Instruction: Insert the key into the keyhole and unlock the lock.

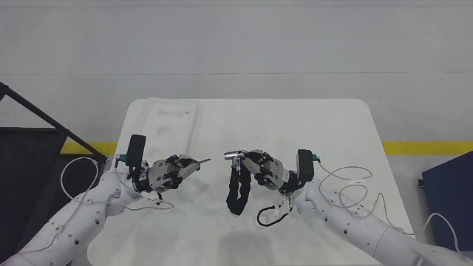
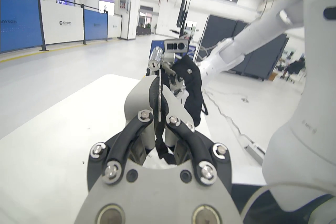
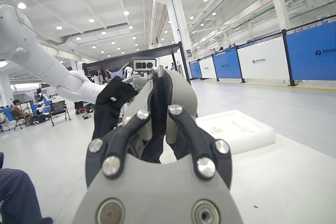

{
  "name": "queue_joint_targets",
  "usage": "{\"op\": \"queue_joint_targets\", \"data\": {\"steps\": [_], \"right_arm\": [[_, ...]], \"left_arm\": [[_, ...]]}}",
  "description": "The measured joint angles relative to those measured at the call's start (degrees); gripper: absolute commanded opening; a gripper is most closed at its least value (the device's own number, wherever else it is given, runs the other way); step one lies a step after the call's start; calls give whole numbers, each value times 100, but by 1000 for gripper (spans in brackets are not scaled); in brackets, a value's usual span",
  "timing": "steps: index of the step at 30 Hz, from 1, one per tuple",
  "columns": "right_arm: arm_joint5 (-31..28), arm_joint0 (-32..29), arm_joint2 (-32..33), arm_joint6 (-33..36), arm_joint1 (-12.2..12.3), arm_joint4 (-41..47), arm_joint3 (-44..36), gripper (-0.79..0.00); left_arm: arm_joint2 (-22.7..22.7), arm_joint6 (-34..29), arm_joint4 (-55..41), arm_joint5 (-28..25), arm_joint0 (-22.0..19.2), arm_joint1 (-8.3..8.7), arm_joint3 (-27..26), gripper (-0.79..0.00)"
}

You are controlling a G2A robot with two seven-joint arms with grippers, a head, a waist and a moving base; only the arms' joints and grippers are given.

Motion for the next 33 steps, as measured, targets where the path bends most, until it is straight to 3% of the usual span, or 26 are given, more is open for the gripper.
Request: {"op": "queue_joint_targets", "data": {"steps": [5, 16, 25, 33], "right_arm": [[0, 0, 0, 0, 0, 0, 0, -785], [0, 0, 0, 0, 0, 0, 0, -785], [0, 0, 0, 0, 0, 0, 0, -785], [0, 0, 0, 0, 0, 0, 0, -785]], "left_arm": [[871, 79, -762, 0, -491, 149, 45, -785], [2488, 81, -1093, 0, -1815, 383, 152, -785], [3298, 81, -1259, 0, -2406, 480, 140, -785], [3664, 81, -1428, 0, -2752, 451, 119, -785]]}}
